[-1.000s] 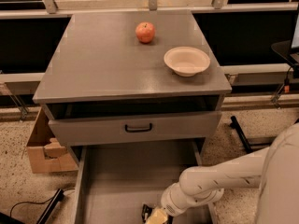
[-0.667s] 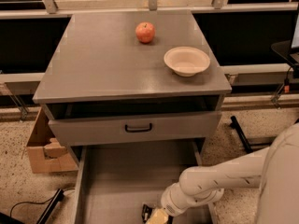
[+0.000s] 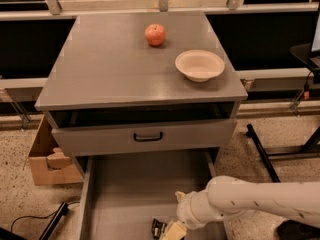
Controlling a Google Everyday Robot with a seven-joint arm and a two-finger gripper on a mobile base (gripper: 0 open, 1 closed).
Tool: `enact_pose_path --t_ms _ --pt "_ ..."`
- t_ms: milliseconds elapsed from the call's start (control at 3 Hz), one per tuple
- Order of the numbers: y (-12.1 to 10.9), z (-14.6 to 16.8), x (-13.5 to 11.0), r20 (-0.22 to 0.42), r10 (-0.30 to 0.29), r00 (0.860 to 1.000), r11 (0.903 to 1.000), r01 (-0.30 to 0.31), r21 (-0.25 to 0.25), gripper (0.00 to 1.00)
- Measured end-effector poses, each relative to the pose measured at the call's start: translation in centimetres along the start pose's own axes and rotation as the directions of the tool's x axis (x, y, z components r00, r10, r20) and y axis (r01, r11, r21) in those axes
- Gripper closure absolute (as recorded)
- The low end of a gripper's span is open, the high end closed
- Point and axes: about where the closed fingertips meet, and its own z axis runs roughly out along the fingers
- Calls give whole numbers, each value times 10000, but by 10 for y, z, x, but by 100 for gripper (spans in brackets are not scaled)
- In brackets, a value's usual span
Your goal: Place rxbar chocolate into middle drawer
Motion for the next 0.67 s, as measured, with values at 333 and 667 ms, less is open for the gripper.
enact_pose_path --t_ms 333,667 --pt "8 -59 -22 748 -917 9930 9955 895 324 0" --pt "16 -134 -23 783 -1185 9899 9873 1091 1153 0"
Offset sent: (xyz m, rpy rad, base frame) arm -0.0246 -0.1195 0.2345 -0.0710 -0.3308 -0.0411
